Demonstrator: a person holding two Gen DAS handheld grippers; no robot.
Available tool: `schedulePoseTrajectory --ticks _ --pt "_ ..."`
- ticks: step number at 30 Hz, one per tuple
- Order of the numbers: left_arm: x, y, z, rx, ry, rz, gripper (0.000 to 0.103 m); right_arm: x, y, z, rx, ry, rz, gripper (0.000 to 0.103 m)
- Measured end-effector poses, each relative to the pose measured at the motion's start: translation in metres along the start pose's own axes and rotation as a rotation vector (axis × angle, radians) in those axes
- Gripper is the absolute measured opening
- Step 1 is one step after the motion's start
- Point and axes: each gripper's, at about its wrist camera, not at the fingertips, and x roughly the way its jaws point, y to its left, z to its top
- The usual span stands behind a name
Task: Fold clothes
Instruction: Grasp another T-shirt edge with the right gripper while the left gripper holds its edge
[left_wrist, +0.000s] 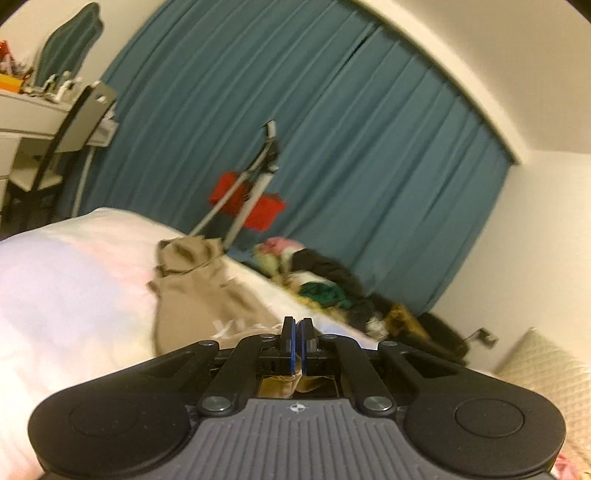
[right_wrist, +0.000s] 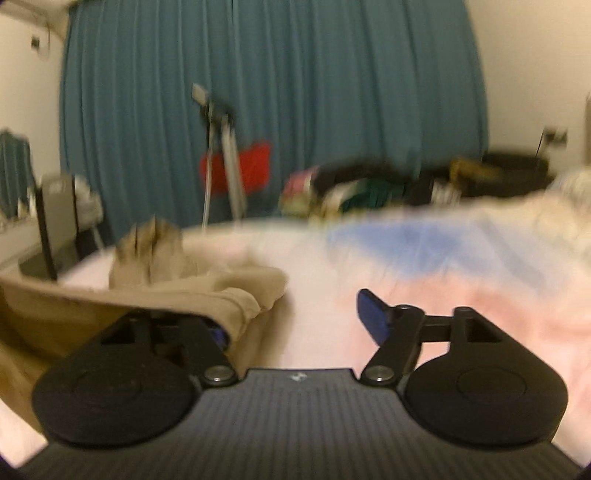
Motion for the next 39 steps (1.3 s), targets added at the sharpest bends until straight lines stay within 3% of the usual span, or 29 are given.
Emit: schedulePoseTrajectory --ticks 4,7,11,16,19,22,23,27,31,35,39 --pt "-0.026 -0.015 0.008 -0.011 -0.038 -0.095 0.002 -0.05 -0.011 0.054 -0.068 -0.186 0.008 0.068" --pt "-0.04 -0.023 0.009 0.022 -0.038 -0.117 0.002 -0.082 -0.016 0.072 -0.171 -0.241 0.044 0.068" --pt "-0.035 -0.03 -0.005 0.082 0.091 -0.056 0.003 -0.088 -0.036 0.055 -0.215 -0.136 0.104 0.068" --pt "-0.006 -0.042 -0.04 0.201 0.335 0.093 0.003 -0.063 -0.057 0.008 -0.224 0.038 0.134 0.068" --pt "0.017 -0.046 -0.061 0.257 0.464 0.172 0.004 -0.059 -0.055 0.001 -0.205 0.076 0.166 0.068" --pt "0.039 -0.041 -0.077 0.3 0.537 0.22 0.016 -0.057 -0.051 -0.001 -0.188 0.092 0.198 0.068" --pt "0.045 -0.04 -0.081 0.323 0.548 0.231 0.026 -0.055 -0.051 0.001 -0.183 0.091 0.205 0.068" --pt "0.056 -0.056 -0.094 0.415 0.565 0.237 0.053 -0.047 -0.055 0.004 -0.137 0.107 0.235 0.068" --pt "0.064 -0.071 -0.104 0.479 0.51 0.247 0.061 -0.047 -0.059 0.003 -0.109 0.116 0.249 0.068" --pt "0.066 -0.069 -0.103 0.438 0.406 0.367 0.063 -0.05 -0.068 0.003 -0.083 0.102 0.236 0.068" --pt "0.059 -0.052 -0.094 0.382 0.384 0.517 0.072 -0.053 -0.08 0.005 -0.065 0.039 0.129 0.069"
